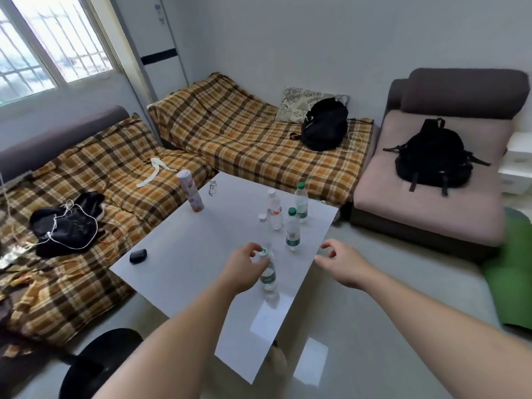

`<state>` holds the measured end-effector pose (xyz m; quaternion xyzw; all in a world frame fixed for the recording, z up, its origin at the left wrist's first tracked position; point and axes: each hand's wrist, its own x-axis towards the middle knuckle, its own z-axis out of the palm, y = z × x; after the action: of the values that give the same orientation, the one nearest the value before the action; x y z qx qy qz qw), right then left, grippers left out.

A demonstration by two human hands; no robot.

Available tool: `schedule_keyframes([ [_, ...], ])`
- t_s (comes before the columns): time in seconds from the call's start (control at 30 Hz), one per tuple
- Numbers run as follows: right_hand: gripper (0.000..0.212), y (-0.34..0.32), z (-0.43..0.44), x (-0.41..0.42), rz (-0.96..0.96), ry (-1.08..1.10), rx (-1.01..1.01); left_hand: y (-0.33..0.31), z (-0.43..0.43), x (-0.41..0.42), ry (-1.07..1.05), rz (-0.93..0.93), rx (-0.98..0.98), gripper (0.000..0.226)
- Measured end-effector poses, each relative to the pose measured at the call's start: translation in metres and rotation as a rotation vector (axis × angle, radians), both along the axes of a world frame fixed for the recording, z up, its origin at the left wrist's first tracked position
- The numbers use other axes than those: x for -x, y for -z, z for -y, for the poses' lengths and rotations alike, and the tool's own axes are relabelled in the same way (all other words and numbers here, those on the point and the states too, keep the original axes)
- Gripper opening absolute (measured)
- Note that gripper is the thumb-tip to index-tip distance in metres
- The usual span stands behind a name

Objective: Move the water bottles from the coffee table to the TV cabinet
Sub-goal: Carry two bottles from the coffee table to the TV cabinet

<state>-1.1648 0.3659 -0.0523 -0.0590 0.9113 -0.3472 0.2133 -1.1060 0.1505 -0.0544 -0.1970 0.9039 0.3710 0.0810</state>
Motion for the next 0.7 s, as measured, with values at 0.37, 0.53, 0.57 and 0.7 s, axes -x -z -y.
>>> schedule_keyframes([
  [0.37, 0.052, -0.003, 0.005, 0.128, 0.007, -0.160, -0.082, 0.000, -0.009, 0.105, -0.026, -0.006, 0.061, 0.044],
  [0.53, 0.053, 0.002, 0.034, 0.190, -0.011, -0.234, -0.152, 0.023, 0.019, 0.166, -0.049, -0.031, 0.061, 0.042],
  [0.57, 0.053, 0.004, 0.041, 0.204, -0.013, -0.248, -0.165, 0.031, 0.025, 0.182, -0.060, -0.031, 0.044, 0.042],
  [0.7, 0.051, 0.017, 0.067, 0.266, 0.001, -0.262, -0.229, 0.072, 0.047, 0.244, -0.093, 0.003, -0.035, 0.042],
])
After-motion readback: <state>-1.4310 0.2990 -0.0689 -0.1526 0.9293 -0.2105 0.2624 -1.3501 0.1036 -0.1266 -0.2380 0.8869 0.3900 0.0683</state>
